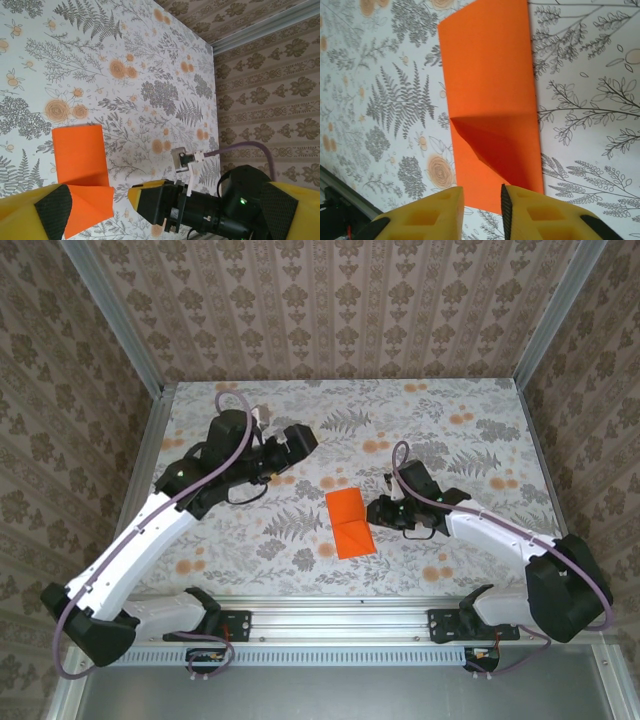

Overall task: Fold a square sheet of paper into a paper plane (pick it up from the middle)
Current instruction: Turn over the paper at the center of the table.

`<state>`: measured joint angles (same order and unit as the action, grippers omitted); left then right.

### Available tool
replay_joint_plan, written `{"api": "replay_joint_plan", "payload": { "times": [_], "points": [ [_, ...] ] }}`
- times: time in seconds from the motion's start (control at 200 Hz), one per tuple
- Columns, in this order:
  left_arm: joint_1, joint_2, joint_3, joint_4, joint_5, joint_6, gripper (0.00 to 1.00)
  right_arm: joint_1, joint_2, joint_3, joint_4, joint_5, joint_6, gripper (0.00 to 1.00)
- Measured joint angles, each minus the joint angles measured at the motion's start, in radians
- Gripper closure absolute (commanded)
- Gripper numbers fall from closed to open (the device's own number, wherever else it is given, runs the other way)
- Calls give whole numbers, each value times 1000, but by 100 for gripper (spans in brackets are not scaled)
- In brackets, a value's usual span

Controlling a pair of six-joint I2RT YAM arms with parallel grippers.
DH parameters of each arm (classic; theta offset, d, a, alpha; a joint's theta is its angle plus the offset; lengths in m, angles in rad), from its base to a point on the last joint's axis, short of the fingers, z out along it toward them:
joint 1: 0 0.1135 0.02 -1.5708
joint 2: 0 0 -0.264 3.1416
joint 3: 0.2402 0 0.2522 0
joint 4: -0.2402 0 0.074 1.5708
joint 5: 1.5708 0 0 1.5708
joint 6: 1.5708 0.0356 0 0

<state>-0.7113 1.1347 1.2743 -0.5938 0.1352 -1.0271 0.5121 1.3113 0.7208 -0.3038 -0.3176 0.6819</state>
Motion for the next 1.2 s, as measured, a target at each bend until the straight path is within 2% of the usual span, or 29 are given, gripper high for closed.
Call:
{"api": "replay_joint_plan", "payload": {
  "times": [0.13,0.35,0.64,0.895,0.96,1.2],
  "points": [
    [-8,-57,-66,-6,-18,3,0,11,58,-1,-1,12,-1,65],
    [-2,-151,-249,-3,-47,3,0,37,193,26,-9,27,-20,63],
    [6,-201,-365,5,-54,3,0,102,314,116,-22,55,-35,61],
    [4,-173,-377,28,-34,15,0,115,314,125,-50,110,-78,58],
    [-6,-147,-380,40,-28,26,0,115,302,125,-68,124,-91,52],
    [-88,-16,-432,107,-16,53,12,77,260,122,-67,115,-123,51]
  ]
}}
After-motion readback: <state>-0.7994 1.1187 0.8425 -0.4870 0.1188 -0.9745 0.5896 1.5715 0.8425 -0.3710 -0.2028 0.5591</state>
